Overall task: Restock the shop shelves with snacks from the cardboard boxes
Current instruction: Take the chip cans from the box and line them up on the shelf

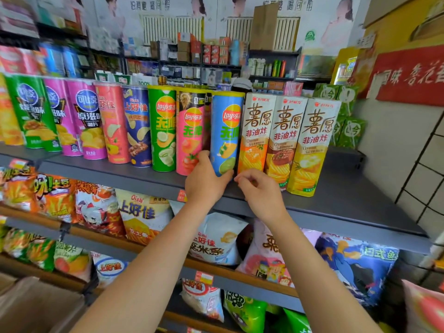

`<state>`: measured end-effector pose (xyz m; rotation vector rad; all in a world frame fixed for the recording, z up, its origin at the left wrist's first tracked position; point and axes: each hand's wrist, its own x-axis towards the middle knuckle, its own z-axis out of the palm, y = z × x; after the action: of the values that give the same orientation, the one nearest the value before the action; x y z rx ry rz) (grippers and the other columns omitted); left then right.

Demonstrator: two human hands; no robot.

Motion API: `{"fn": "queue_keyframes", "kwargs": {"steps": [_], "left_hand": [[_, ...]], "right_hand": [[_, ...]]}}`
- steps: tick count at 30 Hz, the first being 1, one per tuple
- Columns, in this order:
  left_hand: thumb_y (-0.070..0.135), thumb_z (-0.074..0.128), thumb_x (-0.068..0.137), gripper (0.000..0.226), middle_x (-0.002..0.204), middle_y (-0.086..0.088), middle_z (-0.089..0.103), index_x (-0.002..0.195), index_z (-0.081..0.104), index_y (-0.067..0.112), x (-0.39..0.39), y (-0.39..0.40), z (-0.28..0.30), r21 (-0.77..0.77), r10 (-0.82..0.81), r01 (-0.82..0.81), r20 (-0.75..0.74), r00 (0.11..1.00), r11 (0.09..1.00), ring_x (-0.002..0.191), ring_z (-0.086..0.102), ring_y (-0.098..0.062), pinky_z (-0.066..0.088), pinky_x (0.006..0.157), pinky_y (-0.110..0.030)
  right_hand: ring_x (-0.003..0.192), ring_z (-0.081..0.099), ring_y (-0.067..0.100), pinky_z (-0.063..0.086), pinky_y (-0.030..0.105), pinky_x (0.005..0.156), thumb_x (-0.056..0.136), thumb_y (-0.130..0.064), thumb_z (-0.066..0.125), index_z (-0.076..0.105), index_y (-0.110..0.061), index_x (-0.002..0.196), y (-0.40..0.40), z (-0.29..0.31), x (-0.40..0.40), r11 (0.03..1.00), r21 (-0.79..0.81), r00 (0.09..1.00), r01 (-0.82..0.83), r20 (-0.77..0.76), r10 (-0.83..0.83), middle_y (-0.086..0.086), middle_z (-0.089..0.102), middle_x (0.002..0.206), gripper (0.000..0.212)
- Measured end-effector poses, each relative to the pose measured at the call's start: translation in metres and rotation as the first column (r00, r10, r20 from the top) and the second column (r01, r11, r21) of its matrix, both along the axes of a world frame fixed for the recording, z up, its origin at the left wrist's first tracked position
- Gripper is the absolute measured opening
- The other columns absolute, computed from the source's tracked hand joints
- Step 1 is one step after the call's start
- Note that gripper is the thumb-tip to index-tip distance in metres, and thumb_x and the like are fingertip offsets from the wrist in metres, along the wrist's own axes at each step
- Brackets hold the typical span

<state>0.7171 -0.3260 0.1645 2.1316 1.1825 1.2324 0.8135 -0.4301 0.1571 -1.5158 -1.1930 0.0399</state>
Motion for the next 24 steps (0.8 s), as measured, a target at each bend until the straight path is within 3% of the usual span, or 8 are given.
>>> {"fn": "queue_keyframes", "kwargs": {"steps": [3,7,12,14,18,21,24], "left_hand": [[0.051,0.072,0.082,0.063,0.116,0.004,0.065,0.128,0.041,0.021,-0.003,0.0,-0.003,0.015,-0.009,0.009,-0.003,1.0,1.0,0.101,0.065,-0.027,0.038,0.066,-0.033],[0.05,0.071,0.084,0.066,0.121,0.004,0.065,0.134,0.039,0.022,-0.003,0.002,-0.006,0.057,-0.016,0.016,-0.006,1.0,0.998,0.105,0.065,-0.028,0.043,0.069,-0.034],[0.037,0.071,0.089,0.067,0.135,0.002,0.058,0.146,0.038,0.021,-0.018,0.008,-0.015,0.138,-0.174,0.157,0.119,0.978,0.978,0.119,0.058,-0.02,0.052,0.089,-0.04],[0.028,0.067,0.092,0.051,0.13,-0.004,0.056,0.138,0.049,0.015,-0.038,0.012,-0.025,0.211,-0.155,0.114,0.189,0.97,0.971,0.117,0.055,-0.022,0.048,0.095,-0.04],[0.019,0.06,0.086,0.036,0.118,-0.009,0.055,0.121,0.06,0.01,-0.088,0.045,-0.037,0.239,-0.01,-0.036,0.189,0.982,0.97,0.112,0.054,-0.03,0.045,0.096,-0.047],[0.015,0.064,0.088,0.043,0.127,-0.012,0.053,0.13,0.056,0.01,-0.113,0.082,-0.034,0.208,0.008,-0.031,0.11,0.994,0.978,0.119,0.05,-0.033,0.043,0.099,-0.05],[0.017,0.065,0.088,0.049,0.13,-0.01,0.051,0.135,0.051,0.012,-0.126,0.105,-0.029,0.238,-0.088,0.067,0.08,0.993,0.969,0.118,0.052,-0.031,0.045,0.097,-0.049]], "right_hand": [[0.074,0.056,-0.007,0.041,0.009,0.067,0.094,-0.01,0.058,0.07,-0.018,0.084,0.0,0.0,-0.003,1.0,0.004,0.999,0.009,0.042,-0.01,-0.016,0.064,0.082,0.018],[0.069,0.054,0.002,0.041,0.018,0.064,0.094,-0.013,0.059,0.071,-0.012,0.084,0.001,-0.002,-0.004,1.0,-0.013,0.999,0.002,0.052,-0.002,-0.009,0.064,0.078,0.016],[0.07,0.054,0.001,0.041,0.018,0.065,0.095,-0.012,0.059,0.071,-0.01,0.085,-0.001,-0.001,-0.003,0.998,-0.048,0.998,-0.033,0.053,0.035,-0.003,0.067,0.081,0.016],[0.069,0.054,0.0,0.04,0.015,0.064,0.094,-0.012,0.06,0.071,-0.011,0.085,-0.003,-0.001,-0.003,0.999,-0.051,0.996,-0.013,0.082,0.017,-0.004,0.066,0.08,0.015],[0.078,0.057,0.013,0.047,0.034,0.073,0.093,-0.018,0.058,0.07,-0.012,0.084,0.006,-0.004,-0.026,0.995,-0.073,0.988,0.067,0.141,-0.056,0.001,0.065,0.082,0.016],[0.099,0.056,0.028,0.047,0.042,0.084,0.085,-0.028,0.056,0.07,-0.012,0.104,0.029,-0.017,-0.058,0.967,-0.029,0.909,0.255,0.349,-0.229,0.009,0.061,0.101,0.028],[0.097,0.057,0.041,0.045,0.048,0.079,0.078,-0.032,0.058,0.064,-0.007,0.116,0.053,-0.027,-0.077,0.831,0.018,0.733,0.555,0.461,-0.5,0.017,0.057,0.104,0.046]]}}
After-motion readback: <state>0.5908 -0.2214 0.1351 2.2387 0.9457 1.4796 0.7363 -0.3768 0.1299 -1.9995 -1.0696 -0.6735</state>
